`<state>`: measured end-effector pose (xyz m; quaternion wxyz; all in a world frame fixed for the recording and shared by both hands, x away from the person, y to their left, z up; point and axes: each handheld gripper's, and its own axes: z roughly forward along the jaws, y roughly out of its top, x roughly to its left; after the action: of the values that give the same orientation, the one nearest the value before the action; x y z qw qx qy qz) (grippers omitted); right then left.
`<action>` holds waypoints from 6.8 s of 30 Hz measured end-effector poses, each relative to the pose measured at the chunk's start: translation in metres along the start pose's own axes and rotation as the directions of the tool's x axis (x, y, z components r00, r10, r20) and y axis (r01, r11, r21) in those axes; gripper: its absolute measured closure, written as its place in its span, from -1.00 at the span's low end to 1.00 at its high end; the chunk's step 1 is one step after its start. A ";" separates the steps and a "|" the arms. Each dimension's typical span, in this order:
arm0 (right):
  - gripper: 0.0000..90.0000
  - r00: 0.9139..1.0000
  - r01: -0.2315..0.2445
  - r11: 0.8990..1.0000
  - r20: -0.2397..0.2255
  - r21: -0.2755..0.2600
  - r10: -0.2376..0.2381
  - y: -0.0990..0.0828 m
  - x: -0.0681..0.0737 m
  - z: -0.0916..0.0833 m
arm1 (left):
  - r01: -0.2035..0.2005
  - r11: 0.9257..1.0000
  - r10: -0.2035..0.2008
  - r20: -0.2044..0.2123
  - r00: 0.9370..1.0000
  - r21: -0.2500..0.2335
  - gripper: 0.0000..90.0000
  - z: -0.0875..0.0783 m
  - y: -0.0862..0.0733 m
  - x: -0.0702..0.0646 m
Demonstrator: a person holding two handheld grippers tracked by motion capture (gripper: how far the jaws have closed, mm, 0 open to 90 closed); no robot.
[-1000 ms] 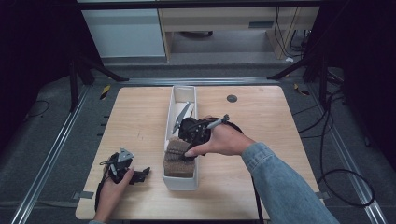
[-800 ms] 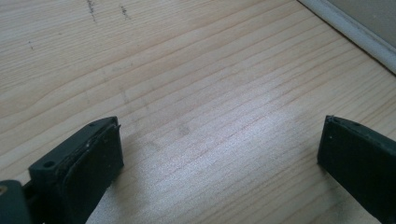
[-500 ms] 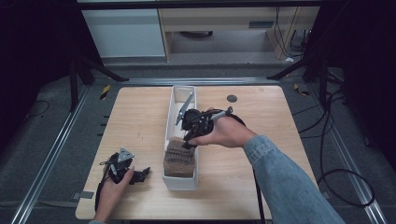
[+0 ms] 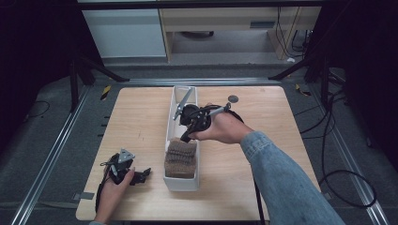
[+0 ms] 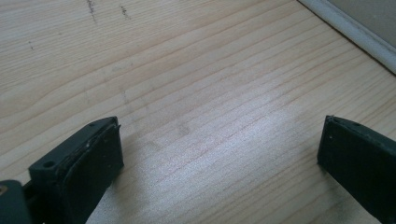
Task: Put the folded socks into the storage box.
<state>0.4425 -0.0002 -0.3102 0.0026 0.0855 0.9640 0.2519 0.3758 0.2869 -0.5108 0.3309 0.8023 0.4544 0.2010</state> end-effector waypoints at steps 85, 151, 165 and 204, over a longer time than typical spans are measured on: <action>1.00 0.999 -0.033 0.999 -0.018 -0.033 0.033 -0.042 0.006 0.094 | -0.001 1.000 0.001 0.001 1.000 0.001 -1.00 0.000 0.000 0.000; -0.55 0.992 0.005 0.990 0.129 -0.139 0.013 -0.041 0.018 0.064 | 0.000 1.000 0.000 0.000 1.000 0.002 -1.00 0.000 0.000 0.000; -0.86 0.971 -0.043 0.973 0.220 -0.225 0.094 -0.045 0.008 0.044 | -0.003 1.000 0.003 0.000 1.000 0.004 -1.00 0.000 0.000 0.000; -0.69 0.700 -0.303 0.851 0.506 -0.428 0.504 -0.228 -0.020 -0.006 | -0.001 1.000 0.001 0.001 1.000 0.002 -1.00 0.000 0.000 0.000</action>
<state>0.4248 -0.2025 -0.4166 0.2658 0.3714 0.8159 0.3546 0.3757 0.2870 -0.5108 0.3304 0.8029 0.4540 0.2002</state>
